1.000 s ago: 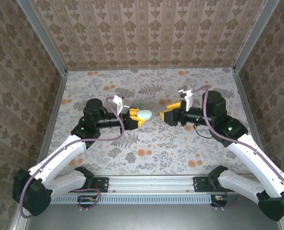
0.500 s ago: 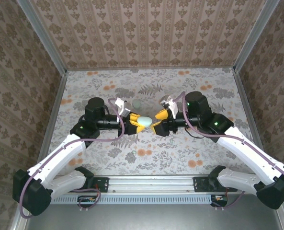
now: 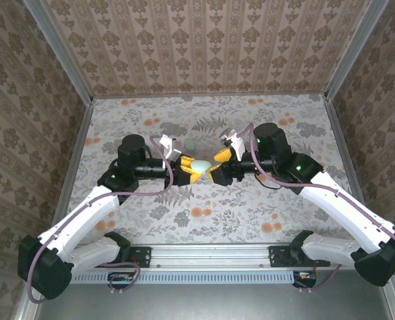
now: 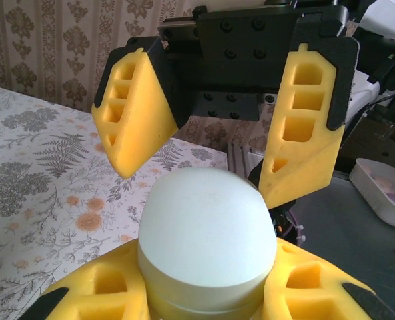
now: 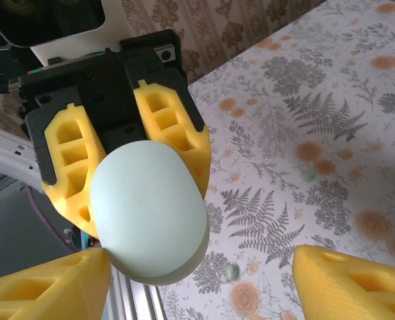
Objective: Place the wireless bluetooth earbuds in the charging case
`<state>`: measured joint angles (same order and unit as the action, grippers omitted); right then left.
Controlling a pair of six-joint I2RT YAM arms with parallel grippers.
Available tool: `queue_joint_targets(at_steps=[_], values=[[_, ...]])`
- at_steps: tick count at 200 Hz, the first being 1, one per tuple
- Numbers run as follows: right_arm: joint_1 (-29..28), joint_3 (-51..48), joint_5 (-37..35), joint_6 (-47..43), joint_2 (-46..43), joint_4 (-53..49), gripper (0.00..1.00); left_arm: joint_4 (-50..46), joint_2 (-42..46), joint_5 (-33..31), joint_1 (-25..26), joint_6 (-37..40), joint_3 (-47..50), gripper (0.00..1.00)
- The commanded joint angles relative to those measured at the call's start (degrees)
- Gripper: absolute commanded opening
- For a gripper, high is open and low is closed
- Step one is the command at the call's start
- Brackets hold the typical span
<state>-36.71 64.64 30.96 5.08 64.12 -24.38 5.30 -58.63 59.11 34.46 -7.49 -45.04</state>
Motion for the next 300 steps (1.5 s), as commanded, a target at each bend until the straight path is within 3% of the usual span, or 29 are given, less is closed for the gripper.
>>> queue_joint_targets(at_steps=[1,44,82,102,128,146,253,300], values=[[0.8,1.8,-9.2,2.2,1.0,-1.8,0.72,-0.2,0.3,4.1,1.1,0.1,-1.6,0.0],[3.6,1.5,-14.4,7.8,0.8,-1.1,0.72,-0.2,0.7,4.0,1.2,0.2,-1.1,0.0],[6.4,-0.8,-14.3,13.2,0.1,1.9,0.72,0.1,1.0,4.0,1.2,0.0,-0.8,0.0],[7.0,-2.8,-9.1,12.2,-1.4,5.6,0.71,-0.2,1.1,3.4,1.2,0.1,-0.7,0.0],[6.5,-8.1,3.7,10.1,-6.1,15.0,0.72,-0.2,1.1,3.2,0.8,0.0,-0.6,0.0],[5.1,-10.7,6.9,9.1,-8.8,19.4,0.74,0.0,0.6,3.7,0.7,-0.2,-0.9,0.0],[-1.5,-4.6,8.7,0.9,-1.5,12.0,0.74,0.6,0.3,5.0,0.7,-1.2,-1.9,0.0],[-1.9,-4.7,5.0,-0.7,-1.5,9.5,0.73,0.7,0.1,5.5,0.7,-1.2,-2.1,0.0]])
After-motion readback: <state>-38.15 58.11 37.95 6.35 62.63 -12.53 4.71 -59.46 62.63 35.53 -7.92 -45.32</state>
